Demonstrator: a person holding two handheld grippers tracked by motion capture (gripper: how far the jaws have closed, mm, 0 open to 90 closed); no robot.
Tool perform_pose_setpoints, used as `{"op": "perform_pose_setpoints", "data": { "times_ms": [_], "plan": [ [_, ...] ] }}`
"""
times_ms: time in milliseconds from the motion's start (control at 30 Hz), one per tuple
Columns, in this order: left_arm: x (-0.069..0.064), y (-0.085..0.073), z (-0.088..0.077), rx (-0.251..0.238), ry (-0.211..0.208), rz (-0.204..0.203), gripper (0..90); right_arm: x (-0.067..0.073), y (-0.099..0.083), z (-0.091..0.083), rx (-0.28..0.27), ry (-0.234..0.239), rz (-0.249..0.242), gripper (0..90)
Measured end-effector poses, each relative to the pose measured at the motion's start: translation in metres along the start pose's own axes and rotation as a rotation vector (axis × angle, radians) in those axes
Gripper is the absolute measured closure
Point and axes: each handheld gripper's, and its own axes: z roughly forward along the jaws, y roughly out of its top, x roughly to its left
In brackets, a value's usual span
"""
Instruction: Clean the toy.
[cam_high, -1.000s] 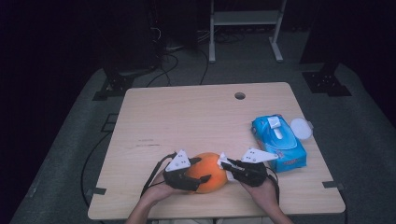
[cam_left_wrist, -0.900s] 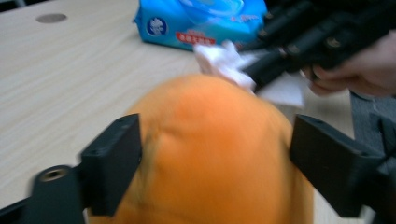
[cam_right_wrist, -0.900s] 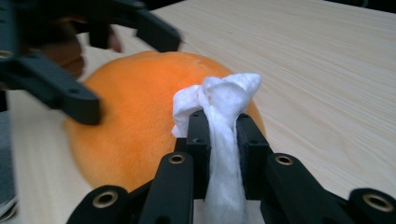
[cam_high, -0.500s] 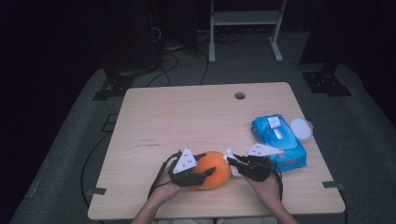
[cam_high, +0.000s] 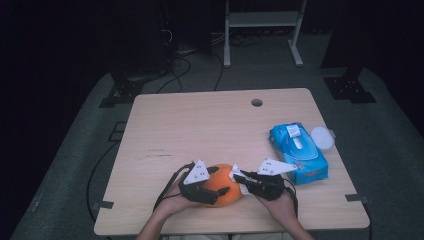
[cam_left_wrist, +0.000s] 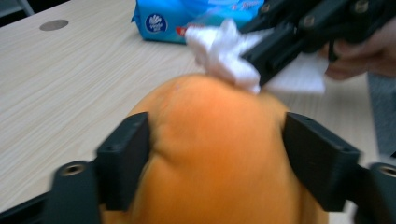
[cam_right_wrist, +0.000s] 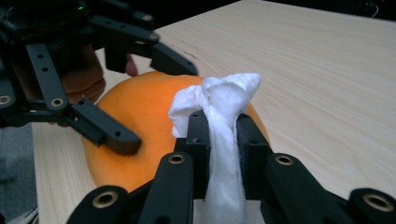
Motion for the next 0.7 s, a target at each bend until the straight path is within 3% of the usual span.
{"op": "perform_pose_setpoints", "data": {
  "times_ms": [233, 300, 400, 467, 600, 700],
  "plan": [
    [0.01, -0.008, -0.001, -0.033, 0.014, -0.062, 33.4, -0.022, -0.019, 0.002, 0.062, -0.046, 0.133, 77.6],
    [0.01, -0.009, -0.001, -0.033, 0.026, -0.064, 33.3, -0.018, -0.014, 0.001, 0.048, -0.053, 0.123, 77.6],
    [0.009, -0.009, 0.0, -0.04, 0.029, -0.07, 33.3, -0.007, -0.003, -0.004, -0.003, -0.011, 0.078, 77.6],
    [0.008, -0.008, 0.0, -0.034, 0.031, -0.065, 33.3, -0.005, -0.004, -0.003, 0.005, -0.018, 0.066, 77.6],
    [0.005, -0.005, 0.002, -0.04, 0.055, -0.078, 32.7, -0.018, -0.018, 0.001, 0.042, -0.046, 0.137, 77.6],
    [0.001, -0.003, 0.004, -0.034, 0.069, -0.079, 31.0, -0.02, -0.017, 0.0, 0.047, -0.069, 0.151, 77.6]
  ]
}}
